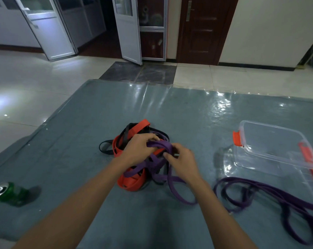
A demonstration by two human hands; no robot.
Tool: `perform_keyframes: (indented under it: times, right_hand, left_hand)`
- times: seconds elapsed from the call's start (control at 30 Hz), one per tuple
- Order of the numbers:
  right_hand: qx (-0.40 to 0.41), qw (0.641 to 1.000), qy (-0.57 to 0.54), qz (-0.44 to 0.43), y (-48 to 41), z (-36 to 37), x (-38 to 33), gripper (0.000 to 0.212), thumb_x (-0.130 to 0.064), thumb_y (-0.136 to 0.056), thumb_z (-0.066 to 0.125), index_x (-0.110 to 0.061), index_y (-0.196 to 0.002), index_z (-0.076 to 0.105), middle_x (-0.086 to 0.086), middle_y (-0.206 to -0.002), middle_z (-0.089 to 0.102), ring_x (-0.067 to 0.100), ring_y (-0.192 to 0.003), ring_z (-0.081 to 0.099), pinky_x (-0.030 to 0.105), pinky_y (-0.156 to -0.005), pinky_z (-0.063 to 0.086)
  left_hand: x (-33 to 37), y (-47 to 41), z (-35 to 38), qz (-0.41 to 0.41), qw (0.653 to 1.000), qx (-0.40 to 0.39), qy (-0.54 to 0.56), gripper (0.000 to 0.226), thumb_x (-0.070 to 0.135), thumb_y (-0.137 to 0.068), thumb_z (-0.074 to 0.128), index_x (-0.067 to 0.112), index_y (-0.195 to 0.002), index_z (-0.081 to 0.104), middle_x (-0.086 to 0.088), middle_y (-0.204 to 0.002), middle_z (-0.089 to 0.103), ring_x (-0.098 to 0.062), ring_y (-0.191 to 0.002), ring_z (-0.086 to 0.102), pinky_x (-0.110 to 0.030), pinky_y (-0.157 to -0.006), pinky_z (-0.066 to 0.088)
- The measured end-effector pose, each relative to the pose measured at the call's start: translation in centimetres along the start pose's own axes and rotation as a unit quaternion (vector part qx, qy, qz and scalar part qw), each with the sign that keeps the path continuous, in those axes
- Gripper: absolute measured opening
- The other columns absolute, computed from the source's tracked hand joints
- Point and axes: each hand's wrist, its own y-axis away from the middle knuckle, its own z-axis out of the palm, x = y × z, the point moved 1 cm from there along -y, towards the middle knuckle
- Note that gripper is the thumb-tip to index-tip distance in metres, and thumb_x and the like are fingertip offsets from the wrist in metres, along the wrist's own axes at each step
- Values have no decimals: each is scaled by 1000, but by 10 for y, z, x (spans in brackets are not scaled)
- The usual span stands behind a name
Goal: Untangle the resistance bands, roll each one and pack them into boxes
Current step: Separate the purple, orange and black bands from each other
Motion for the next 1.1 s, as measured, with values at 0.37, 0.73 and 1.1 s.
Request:
perform_keyframes:
  times: [0.37,0.73,1.1]
  right_hand:
    - [130,978,-163,-24,-8,-63,-33,28,-10,-89,71,-35,-99,66,-11,-98,73,7,-94,69,27,-89,55]
    - [83,988,-131,-5,-2,-60,-31,22,-12,-88,74,-25,-105,71,-11,-96,75,1,-90,70,26,-89,56]
    - [105,988,-107,-30,-9,-67,-46,14,-17,-90,72,-25,-101,70,-13,-92,74,-1,-88,69,16,-82,53]
  left_hand:
    - [-33,31,37,-81,996,-27,36,10,31,-92,70,22,-93,69,15,-70,67,2,-64,60,-29,-63,48]
    - [36,-45,-56,-23,983,167,76,21,-5,-89,60,13,-99,64,9,-74,71,1,-63,68,-17,-60,51]
    - [77,-51,-64,53,985,119,111,16,6,-95,63,18,-106,65,2,-86,75,-7,-80,73,-23,-74,58]
